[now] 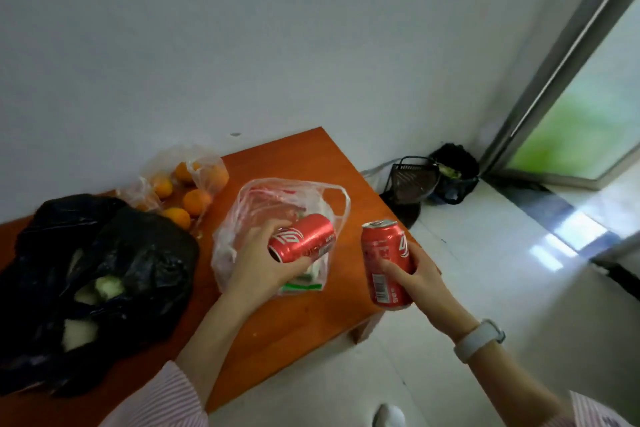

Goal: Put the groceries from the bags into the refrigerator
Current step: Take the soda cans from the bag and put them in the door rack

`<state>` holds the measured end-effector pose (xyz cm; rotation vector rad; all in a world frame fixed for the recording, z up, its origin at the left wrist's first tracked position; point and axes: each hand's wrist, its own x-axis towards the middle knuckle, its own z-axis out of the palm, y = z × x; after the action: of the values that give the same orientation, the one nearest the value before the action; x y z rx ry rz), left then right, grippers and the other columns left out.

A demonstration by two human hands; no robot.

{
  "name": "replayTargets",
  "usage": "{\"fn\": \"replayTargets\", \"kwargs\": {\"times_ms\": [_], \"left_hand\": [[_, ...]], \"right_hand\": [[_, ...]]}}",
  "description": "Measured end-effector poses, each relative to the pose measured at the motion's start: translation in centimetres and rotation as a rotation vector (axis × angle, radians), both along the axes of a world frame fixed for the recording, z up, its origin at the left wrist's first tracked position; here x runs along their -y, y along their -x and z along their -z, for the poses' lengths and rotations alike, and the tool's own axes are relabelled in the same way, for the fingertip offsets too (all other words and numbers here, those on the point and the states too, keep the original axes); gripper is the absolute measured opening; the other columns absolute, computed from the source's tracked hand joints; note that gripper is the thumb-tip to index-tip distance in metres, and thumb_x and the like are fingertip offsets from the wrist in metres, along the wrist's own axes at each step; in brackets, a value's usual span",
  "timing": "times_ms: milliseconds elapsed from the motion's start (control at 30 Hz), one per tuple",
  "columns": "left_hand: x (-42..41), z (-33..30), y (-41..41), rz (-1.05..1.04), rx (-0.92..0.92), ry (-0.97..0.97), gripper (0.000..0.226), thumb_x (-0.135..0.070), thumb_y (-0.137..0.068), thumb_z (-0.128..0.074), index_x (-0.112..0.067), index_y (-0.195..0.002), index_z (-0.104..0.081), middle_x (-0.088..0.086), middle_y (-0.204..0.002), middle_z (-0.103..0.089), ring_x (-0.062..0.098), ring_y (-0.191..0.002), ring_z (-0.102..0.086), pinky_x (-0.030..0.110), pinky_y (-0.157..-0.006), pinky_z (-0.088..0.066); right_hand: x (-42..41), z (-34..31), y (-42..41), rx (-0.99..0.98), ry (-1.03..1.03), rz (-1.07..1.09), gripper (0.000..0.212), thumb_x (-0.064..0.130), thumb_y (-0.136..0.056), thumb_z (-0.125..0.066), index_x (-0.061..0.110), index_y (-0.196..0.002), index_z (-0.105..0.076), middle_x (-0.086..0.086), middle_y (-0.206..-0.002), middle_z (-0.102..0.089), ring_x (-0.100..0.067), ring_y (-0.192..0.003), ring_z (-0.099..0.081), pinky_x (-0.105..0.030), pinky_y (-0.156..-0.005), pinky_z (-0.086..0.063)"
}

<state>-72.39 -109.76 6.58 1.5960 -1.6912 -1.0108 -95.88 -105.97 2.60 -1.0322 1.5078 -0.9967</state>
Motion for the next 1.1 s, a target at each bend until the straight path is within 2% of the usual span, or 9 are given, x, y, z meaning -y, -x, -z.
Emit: {"fn": "replayTargets", "kwargs": {"times_ms": [100, 200, 267, 400, 533, 733, 867, 1000, 1100], "left_hand": [[-1.7, -1.0, 4.0, 0.11, -0.092, 0.112, 0.067, -0.016, -0.066, -0.08, -0.033, -0.115, -0.039, -0.006, -0.117, -0.046, 0.008, -0.102, -0.05, 0.016, -0.076, -0.047], [-4.4, -2.3, 9.3, 0.205, -0.269, 0.09, 0.077, -0.011, -0.064, -0.082, -0.036, -0.12, -0.035, -0.019, -0.11, -0.044, 0.005, -0.102, -0.051, 0.029, -0.09, -0.048], [-6.8, -2.8, 13.5, 0.281, -0.336, 0.083, 0.083, -0.013, -0.062, -0.083, -0.038, -0.123, -0.034, -0.023, -0.109, -0.046, 0.003, -0.101, -0.053, 0.025, -0.086, -0.047], [-13.1, -3.5, 22.7, 0.454, -0.412, 0.037, 0.068, -0.015, -0.066, -0.081, -0.03, -0.121, -0.043, -0.008, -0.112, -0.056, 0.014, -0.106, -0.056, 0.029, -0.084, -0.051], [-22.1, -4.3, 32.8, 0.622, -0.481, 0.049, 0.061, -0.017, -0.062, -0.084, -0.027, -0.113, -0.052, -0.006, -0.108, -0.062, 0.011, -0.1, -0.059, 0.027, -0.084, -0.05], [-37.1, -6.6, 46.9, 0.885, -0.596, 0.004, 0.057, -0.011, -0.06, -0.084, -0.026, -0.107, -0.056, -0.012, -0.1, -0.062, 0.002, -0.089, -0.061, 0.006, -0.068, -0.047], [-44.4, -9.2, 54.3, 1.022, -0.634, 0.009, 0.051, -0.007, -0.068, -0.078, -0.022, -0.111, -0.054, -0.004, -0.102, -0.061, 0.009, -0.09, -0.059, 0.005, -0.063, -0.047], [-50.2, -12.5, 61.7, 1.177, -0.663, 0.069, 0.041, -0.007, -0.071, -0.076, -0.034, -0.094, -0.053, -0.016, -0.093, -0.06, 0.001, -0.083, -0.058, 0.002, -0.061, -0.044], [-54.1, -14.4, 67.7, 1.258, -0.687, 0.092, 0.045, -0.013, -0.07, -0.077, -0.029, -0.106, -0.055, -0.012, -0.1, -0.061, 0.001, -0.088, -0.059, 0.007, -0.065, -0.046]], "right_hand": [[-4.5, -1.2, 3.2, -0.029, 0.045, 0.131, 0.043, 0.025, -0.081, -0.065, 0.027, -0.116, -0.039, 0.006, -0.106, -0.054, -0.009, -0.093, -0.057, -0.018, -0.068, -0.048], [-9.6, -2.8, 7.1, -0.049, 0.094, 0.279, 0.039, 0.02, -0.084, -0.063, 0.023, -0.116, -0.041, 0.004, -0.104, -0.055, -0.009, -0.091, -0.057, -0.017, -0.066, -0.047], [-13.6, -3.7, 10.1, -0.065, 0.122, 0.378, 0.039, 0.018, -0.084, -0.062, 0.02, -0.118, -0.042, 0.002, -0.105, -0.056, -0.013, -0.093, -0.058, -0.019, -0.069, -0.047], [-23.5, -5.3, 16.5, -0.065, 0.17, 0.57, 0.043, 0.015, -0.081, -0.065, 0.02, -0.118, -0.043, -0.003, -0.11, -0.057, -0.018, -0.098, -0.058, -0.026, -0.075, -0.05], [-35.3, -6.9, 23.1, -0.085, 0.226, 0.764, 0.037, 0.009, -0.082, -0.065, 0.021, -0.111, -0.044, 0.002, -0.1, -0.059, -0.008, -0.088, -0.058, -0.014, -0.064, -0.05], [-52.3, -9.6, 31.5, -0.127, 0.262, 0.999, 0.047, 0.012, -0.082, -0.064, 0.022, -0.12, -0.038, 0.003, -0.106, -0.057, -0.006, -0.092, -0.057, -0.021, -0.073, -0.047], [-60.3, -11.7, 36.1, -0.16, 0.301, 1.107, 0.053, 0.018, -0.081, -0.064, 0.027, -0.124, -0.035, 0.009, -0.107, -0.054, -0.007, -0.095, -0.055, -0.024, -0.075, -0.046], [-66.4, -13.8, 41.3, -0.222, 0.348, 1.206, 0.057, 0.018, -0.08, -0.064, 0.027, -0.127, -0.033, 0.008, -0.11, -0.053, -0.014, -0.102, -0.054, -0.032, -0.085, -0.045], [-70.6, -15.4, 45.8, -0.309, 0.356, 1.281, 0.062, 0.017, -0.081, -0.065, 0.021, -0.132, -0.031, 0.003, -0.114, -0.051, -0.018, -0.107, -0.052, -0.039, -0.093, -0.044]]}}
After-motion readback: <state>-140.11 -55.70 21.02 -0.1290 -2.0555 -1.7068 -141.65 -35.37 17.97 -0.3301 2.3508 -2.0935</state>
